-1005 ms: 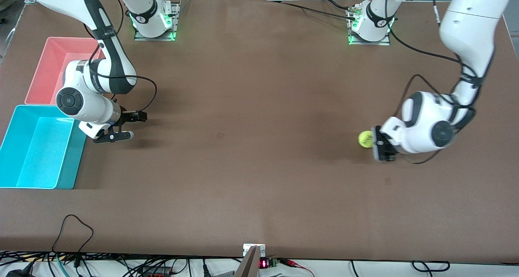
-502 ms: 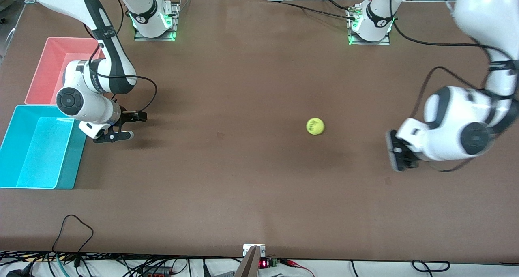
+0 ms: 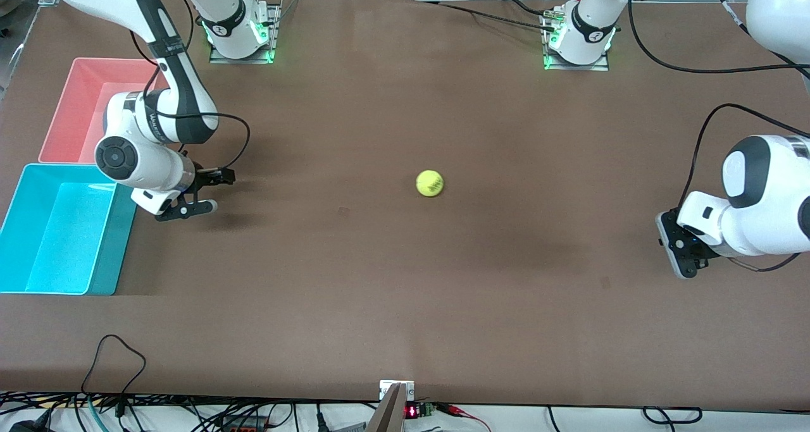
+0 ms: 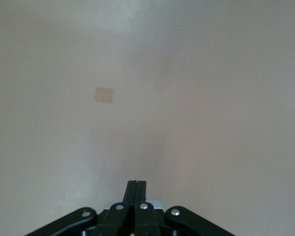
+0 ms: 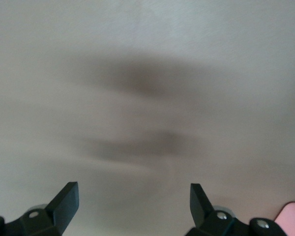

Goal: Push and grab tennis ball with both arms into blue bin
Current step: 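Move the right gripper over the ball while the left gripper withdraws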

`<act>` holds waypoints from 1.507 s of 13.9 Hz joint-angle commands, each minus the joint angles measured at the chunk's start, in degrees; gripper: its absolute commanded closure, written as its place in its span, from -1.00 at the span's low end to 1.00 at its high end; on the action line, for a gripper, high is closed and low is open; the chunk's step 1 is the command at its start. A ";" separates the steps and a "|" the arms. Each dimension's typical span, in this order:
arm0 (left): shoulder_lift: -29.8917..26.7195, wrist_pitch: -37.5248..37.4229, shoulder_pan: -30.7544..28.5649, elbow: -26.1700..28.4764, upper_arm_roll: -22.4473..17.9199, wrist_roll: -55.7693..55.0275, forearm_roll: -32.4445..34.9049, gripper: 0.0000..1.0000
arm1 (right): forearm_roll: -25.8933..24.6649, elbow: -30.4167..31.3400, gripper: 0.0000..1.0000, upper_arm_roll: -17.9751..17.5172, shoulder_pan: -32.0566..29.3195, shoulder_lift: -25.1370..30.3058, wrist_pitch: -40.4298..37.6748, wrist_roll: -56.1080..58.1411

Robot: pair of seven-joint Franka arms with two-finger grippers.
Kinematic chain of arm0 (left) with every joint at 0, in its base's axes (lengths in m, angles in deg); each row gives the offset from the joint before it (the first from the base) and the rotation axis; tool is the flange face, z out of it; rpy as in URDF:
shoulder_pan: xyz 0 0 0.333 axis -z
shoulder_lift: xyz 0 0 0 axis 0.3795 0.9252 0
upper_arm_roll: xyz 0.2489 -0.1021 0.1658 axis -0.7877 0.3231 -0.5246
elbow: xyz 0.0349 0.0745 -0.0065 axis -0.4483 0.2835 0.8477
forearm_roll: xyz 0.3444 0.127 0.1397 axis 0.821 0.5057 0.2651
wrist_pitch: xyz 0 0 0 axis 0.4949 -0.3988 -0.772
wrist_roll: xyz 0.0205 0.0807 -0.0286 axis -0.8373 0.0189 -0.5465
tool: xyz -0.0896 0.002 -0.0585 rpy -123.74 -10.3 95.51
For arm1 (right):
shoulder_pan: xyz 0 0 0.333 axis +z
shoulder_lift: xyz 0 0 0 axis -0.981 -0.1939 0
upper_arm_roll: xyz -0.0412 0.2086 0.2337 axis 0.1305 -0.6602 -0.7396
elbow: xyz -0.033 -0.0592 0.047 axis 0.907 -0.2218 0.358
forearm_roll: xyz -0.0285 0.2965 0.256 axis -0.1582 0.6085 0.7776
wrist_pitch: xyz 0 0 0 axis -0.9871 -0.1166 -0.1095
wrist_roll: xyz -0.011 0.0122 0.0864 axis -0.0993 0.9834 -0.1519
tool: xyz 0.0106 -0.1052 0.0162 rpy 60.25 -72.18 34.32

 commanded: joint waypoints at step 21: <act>-10.04 -16.00 4.58 -12.35 4.74 -65.72 0.60 -1.00 | 6.43 15.93 -1.00 -18.93 1.06 1.39 10.88 -15.06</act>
